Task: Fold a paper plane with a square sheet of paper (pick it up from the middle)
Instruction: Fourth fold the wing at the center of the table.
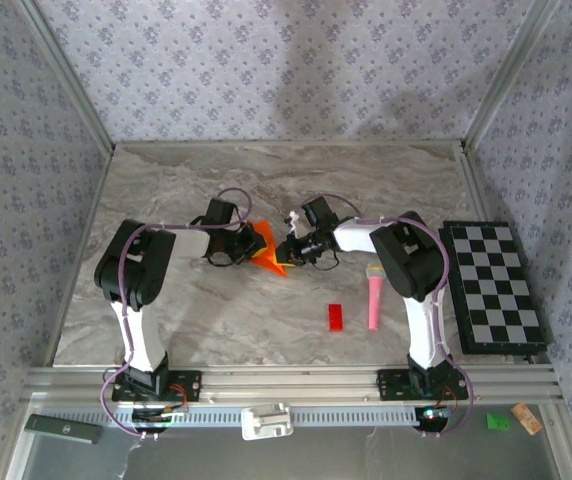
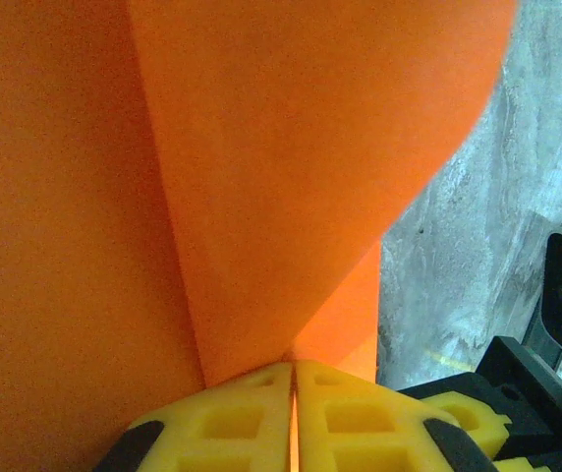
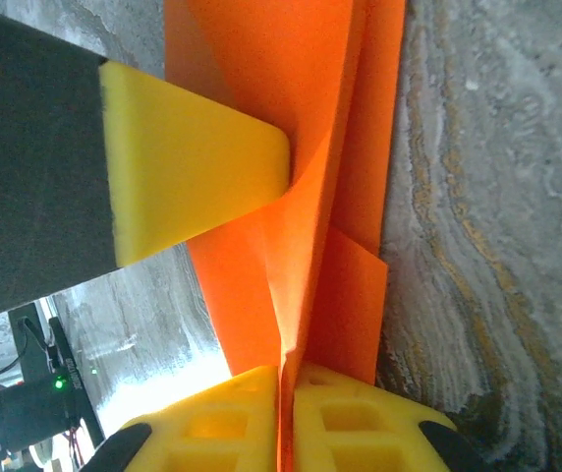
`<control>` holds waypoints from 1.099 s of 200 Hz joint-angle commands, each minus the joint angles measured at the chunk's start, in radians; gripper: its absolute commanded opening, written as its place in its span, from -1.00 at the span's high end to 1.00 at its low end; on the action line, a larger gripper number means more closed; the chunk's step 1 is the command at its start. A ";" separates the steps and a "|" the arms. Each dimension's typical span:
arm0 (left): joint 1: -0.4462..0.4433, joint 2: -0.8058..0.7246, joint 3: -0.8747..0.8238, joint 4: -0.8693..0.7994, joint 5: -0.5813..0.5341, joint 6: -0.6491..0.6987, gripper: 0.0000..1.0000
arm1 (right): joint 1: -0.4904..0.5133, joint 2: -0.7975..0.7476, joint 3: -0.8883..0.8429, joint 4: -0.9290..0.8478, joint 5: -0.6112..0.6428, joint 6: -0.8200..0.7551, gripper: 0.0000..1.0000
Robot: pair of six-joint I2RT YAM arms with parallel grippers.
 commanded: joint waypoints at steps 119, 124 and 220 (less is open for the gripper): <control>0.007 0.029 0.009 -0.073 -0.032 0.014 0.80 | -0.003 -0.060 -0.039 -0.193 0.017 -0.029 0.71; 0.007 0.030 0.010 -0.073 -0.031 0.014 0.80 | -0.002 -0.053 -0.038 -0.193 0.021 -0.029 0.72; 0.007 0.029 0.014 -0.082 -0.028 0.014 0.80 | -0.020 -0.201 -0.060 -0.152 0.134 -0.008 0.39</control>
